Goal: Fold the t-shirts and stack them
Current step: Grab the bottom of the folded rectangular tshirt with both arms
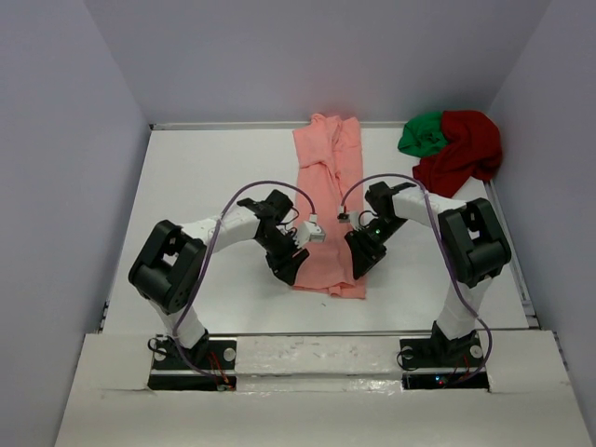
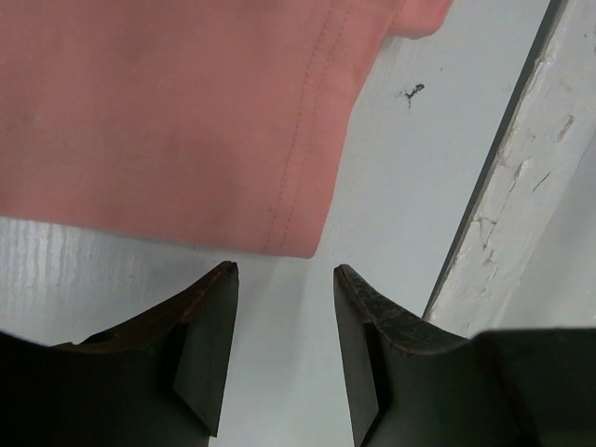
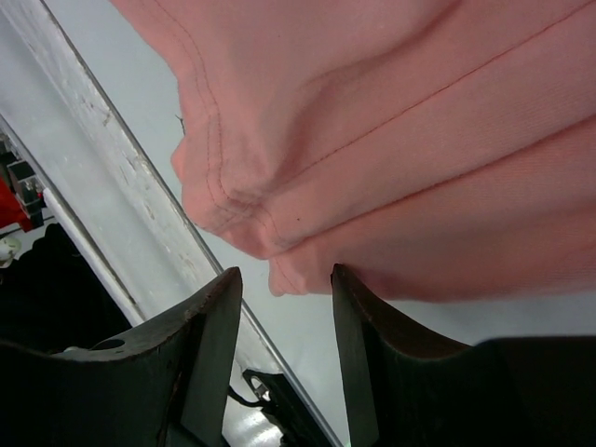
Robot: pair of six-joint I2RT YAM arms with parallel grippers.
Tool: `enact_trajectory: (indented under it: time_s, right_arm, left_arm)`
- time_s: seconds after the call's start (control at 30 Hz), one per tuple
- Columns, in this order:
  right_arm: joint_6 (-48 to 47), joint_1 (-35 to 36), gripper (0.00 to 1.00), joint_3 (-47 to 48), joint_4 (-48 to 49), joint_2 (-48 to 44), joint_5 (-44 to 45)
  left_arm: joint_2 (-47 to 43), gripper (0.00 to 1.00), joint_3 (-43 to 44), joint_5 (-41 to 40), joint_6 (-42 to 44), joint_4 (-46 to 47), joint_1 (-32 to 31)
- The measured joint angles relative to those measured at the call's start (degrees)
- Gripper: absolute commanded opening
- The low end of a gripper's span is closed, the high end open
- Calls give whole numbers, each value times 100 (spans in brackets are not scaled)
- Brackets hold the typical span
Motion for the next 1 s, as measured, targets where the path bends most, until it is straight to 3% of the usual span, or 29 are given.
enact_trajectory:
  time_s: [0.33, 0.53, 0.73, 0.87, 1.0]
  right_arm:
    - [42, -149, 55, 166, -286, 0, 407]
    - [33, -267, 63, 181, -503, 0, 713]
    - [-26, -295, 64, 181, -686, 0, 846]
    - [-31, -295, 64, 181, -752, 0, 848]
    - [-42, -295, 64, 188, -782, 0, 846]
  left_arm:
    - [-20, 47, 0, -227, -125, 61, -507]
    - [59, 50, 0, -535, -227, 166, -695]
    - [42, 50, -15, -1119, -426, 350, -684]
    - [-109, 46, -31, -1349, -496, 407, -684]
    - [-166, 36, -66, -1394, -518, 444, -684]
